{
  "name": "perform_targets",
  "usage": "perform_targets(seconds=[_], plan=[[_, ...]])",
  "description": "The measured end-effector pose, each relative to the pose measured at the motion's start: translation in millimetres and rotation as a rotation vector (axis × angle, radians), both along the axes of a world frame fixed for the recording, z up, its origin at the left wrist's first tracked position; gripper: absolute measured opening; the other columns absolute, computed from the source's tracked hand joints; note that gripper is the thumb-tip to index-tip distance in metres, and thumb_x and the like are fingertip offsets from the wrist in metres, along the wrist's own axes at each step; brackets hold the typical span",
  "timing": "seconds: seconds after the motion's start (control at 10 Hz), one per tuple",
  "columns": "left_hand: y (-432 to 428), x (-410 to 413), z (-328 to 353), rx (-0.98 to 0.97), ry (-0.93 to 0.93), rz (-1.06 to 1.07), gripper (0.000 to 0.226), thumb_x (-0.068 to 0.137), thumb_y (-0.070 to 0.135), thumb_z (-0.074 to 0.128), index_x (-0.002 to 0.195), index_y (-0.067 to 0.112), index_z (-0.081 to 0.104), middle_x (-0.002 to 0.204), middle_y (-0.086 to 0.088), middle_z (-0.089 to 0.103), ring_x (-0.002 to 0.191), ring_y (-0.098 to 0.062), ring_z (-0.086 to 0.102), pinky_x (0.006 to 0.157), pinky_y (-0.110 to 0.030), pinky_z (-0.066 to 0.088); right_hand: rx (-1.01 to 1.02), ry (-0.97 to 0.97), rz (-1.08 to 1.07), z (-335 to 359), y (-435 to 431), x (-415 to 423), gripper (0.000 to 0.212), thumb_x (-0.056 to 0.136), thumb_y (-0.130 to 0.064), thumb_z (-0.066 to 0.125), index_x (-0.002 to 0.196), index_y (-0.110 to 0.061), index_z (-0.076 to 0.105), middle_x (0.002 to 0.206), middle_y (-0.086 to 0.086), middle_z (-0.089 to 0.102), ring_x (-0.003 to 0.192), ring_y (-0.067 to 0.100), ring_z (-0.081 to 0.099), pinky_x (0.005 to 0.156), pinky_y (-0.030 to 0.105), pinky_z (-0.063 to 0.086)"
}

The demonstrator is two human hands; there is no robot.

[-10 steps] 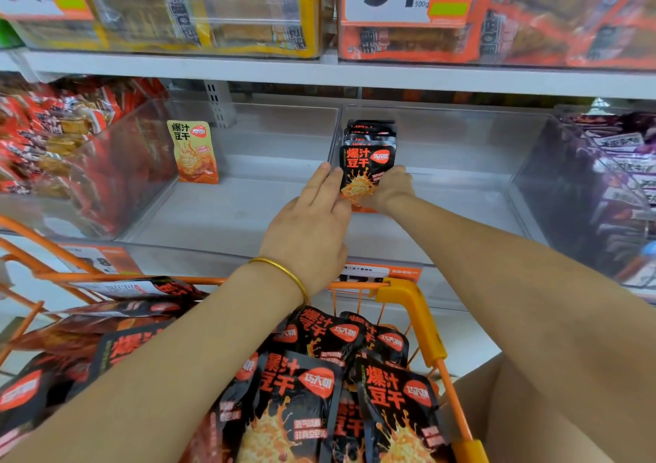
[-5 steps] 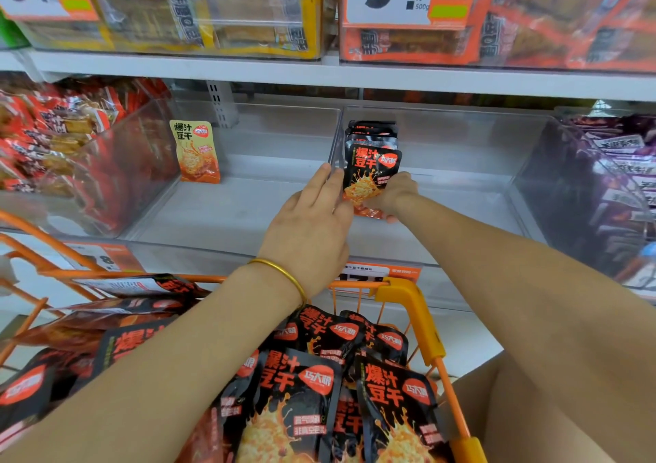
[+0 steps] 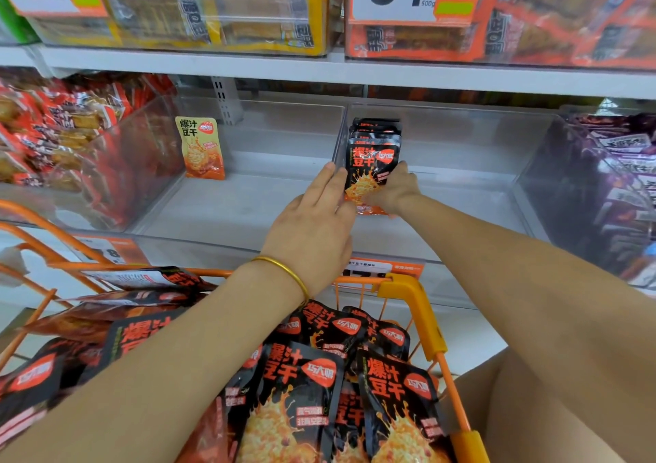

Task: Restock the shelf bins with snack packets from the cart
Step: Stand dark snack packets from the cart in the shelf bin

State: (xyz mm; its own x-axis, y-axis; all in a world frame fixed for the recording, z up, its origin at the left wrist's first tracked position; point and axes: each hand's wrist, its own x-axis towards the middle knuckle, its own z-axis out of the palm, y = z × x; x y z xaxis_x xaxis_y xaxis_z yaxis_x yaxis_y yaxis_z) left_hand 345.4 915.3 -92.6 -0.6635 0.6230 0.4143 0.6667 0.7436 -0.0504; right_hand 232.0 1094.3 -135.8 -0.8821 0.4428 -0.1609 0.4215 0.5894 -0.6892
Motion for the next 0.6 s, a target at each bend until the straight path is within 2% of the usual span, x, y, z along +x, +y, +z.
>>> perform_targets(seconds=[0.1,0.2,0.3,0.4,0.5,0.6], plan=[[-0.1,0.6,0.7,-0.013,-0.024,0.010,0.036,0.071,0.014,0.059,0.103,0.000,0.065,0.135,-0.026,0.046,0.132,-0.039,0.038,0.091,-0.046,0.048,0.024,-0.050,-0.001,0.8,-1.5,2.4,0.089,0.075,-0.026,0.079,0.140,-0.006,0.022,0.136,0.017,0.038,0.120,0.031,0.049,0.095,0.037,0.048],[-0.5,0.8,0.8,-0.008,-0.015,0.013,0.037,0.071,0.011,0.062,0.105,0.000,0.065,0.136,-0.026,0.045,0.132,-0.039,0.037,0.093,-0.047,0.046,-0.017,-0.089,-0.029,0.2,-2.5,0.6,0.085,0.072,-0.032,0.080,0.133,-0.004,0.028,0.128,0.017,0.047,0.109,0.029,0.058,0.090,0.040,0.053],[0.4,0.5,0.5,0.004,0.003,-0.002,0.036,0.068,0.014,0.057,0.099,0.001,0.067,0.132,-0.027,0.049,0.128,-0.040,0.042,0.090,-0.048,0.048,0.035,-0.107,0.000,4.3,-1.0,3.3,0.076,0.073,-0.035,0.078,0.125,0.000,0.036,0.123,0.016,0.053,0.111,0.027,0.057,0.091,0.038,0.053],[1.0,1.5,2.2,0.013,0.021,-0.012,0.035,0.065,0.017,0.055,0.093,0.002,0.069,0.128,-0.026,0.054,0.124,-0.040,0.047,0.086,-0.048,0.049,-0.034,-0.080,0.030,10.5,7.6,11.9,0.047,0.072,-0.020,0.078,0.104,-0.009,0.045,0.125,0.018,0.055,0.110,0.033,0.058,0.092,0.043,0.052],[1.2,4.2,4.4,0.011,0.029,-0.020,0.034,0.066,0.017,0.054,0.093,0.002,0.069,0.127,-0.026,0.054,0.124,-0.040,0.047,0.088,-0.048,0.048,-0.083,-0.095,0.050,11.0,11.4,13.2,0.053,0.068,-0.018,0.082,0.108,-0.008,0.050,0.126,0.017,0.055,0.111,0.035,0.058,0.092,0.045,0.051],[-0.5,10.2,9.8,0.005,0.056,-0.026,0.037,0.071,0.019,0.043,0.094,0.005,0.068,0.126,-0.022,0.056,0.123,-0.037,0.049,0.090,-0.046,0.048,-0.123,-0.071,0.040,12.1,17.0,17.5,0.061,0.068,-0.014,0.081,0.120,-0.002,0.053,0.124,0.015,0.057,0.108,0.034,0.060,0.090,0.044,0.053]])
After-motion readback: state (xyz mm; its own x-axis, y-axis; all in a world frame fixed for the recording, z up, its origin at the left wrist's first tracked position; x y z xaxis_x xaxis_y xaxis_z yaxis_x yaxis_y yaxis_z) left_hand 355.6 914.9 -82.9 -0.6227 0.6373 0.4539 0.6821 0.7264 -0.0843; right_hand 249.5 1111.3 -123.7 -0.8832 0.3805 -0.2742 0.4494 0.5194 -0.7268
